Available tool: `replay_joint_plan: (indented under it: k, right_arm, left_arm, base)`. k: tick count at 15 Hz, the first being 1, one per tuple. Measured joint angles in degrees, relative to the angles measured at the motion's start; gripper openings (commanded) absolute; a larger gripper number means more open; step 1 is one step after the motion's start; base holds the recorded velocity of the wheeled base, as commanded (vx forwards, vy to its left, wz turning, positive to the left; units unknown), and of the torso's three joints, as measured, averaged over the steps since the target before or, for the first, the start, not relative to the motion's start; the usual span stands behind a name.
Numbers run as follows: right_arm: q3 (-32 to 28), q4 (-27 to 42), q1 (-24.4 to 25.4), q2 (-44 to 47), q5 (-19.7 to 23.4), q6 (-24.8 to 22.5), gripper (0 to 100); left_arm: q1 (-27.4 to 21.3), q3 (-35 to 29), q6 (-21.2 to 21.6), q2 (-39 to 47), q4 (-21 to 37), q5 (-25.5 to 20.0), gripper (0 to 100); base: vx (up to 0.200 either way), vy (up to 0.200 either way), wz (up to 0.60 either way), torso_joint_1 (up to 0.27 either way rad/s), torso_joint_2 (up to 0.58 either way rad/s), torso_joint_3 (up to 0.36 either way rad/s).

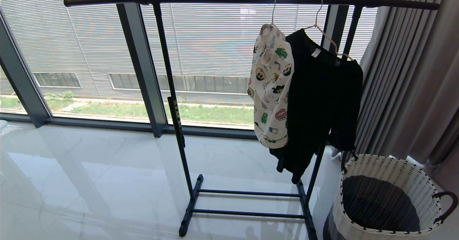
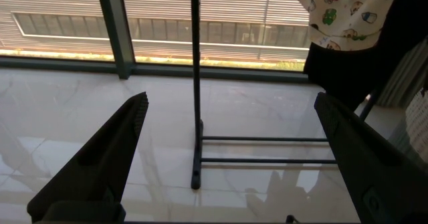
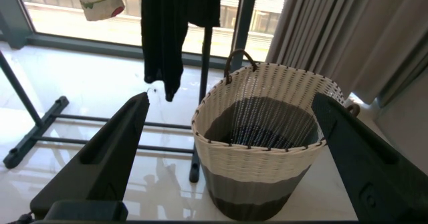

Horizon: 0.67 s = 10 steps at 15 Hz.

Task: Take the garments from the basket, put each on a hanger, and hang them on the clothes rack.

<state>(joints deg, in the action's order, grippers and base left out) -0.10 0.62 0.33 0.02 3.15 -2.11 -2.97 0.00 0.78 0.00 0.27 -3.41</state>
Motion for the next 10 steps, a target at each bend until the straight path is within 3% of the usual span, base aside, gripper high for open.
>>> replay_joint_plan:
  k: [10]
  right_arm:
    - [0.0, 0.0, 0.0, 0.0, 0.0, -0.2, 100]
  left_arm:
    - [0.0, 0.0, 0.0, 0.0, 0.0, 0.0, 100]
  base:
    - [0.0, 0.0, 0.0, 0.0, 0.0, 0.0]
